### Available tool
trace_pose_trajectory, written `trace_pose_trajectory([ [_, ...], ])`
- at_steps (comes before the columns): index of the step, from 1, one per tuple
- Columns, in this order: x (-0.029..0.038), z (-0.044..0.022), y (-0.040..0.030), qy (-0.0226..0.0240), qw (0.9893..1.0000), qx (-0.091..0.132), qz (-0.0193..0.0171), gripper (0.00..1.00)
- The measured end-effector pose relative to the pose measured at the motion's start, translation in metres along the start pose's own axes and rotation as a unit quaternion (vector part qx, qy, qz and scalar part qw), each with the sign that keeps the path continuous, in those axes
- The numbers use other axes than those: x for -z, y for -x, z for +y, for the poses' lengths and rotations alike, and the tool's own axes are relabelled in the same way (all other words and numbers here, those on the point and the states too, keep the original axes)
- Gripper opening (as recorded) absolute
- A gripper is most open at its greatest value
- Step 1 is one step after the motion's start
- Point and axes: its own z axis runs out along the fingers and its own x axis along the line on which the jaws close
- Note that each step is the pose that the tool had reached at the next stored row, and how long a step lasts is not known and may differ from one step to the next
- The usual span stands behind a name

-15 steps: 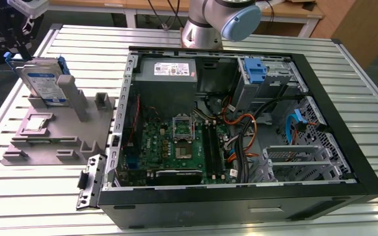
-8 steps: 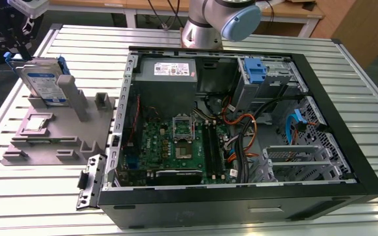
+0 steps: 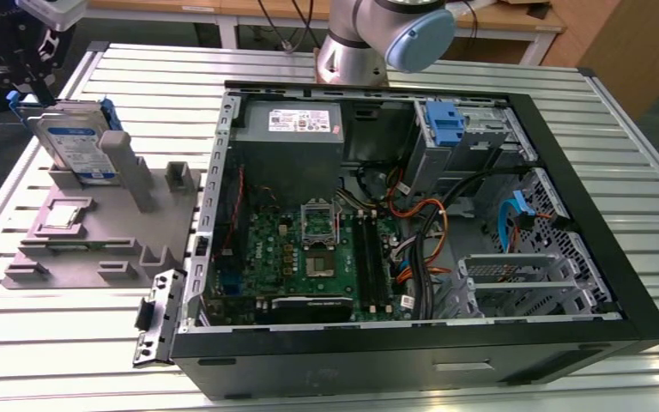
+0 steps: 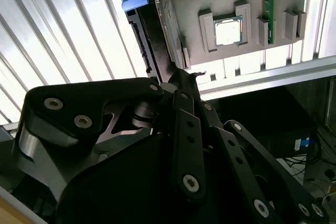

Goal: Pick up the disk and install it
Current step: 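Pick up the disk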

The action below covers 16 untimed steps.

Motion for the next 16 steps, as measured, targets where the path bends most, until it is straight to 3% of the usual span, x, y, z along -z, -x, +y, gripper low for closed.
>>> trace_pose_trajectory([
  [4,0.0000,0.0000,0.0000,-0.0006,0.9997,0.025,0.0013,0.11],
  [9,0.0001,0.0000,0.0000,-0.0016,0.9984,0.056,0.0009,0.11],
  [16,0.0000,0.0000,0.0000,-0.0028,0.9956,0.094,-0.0046,0.11],
])
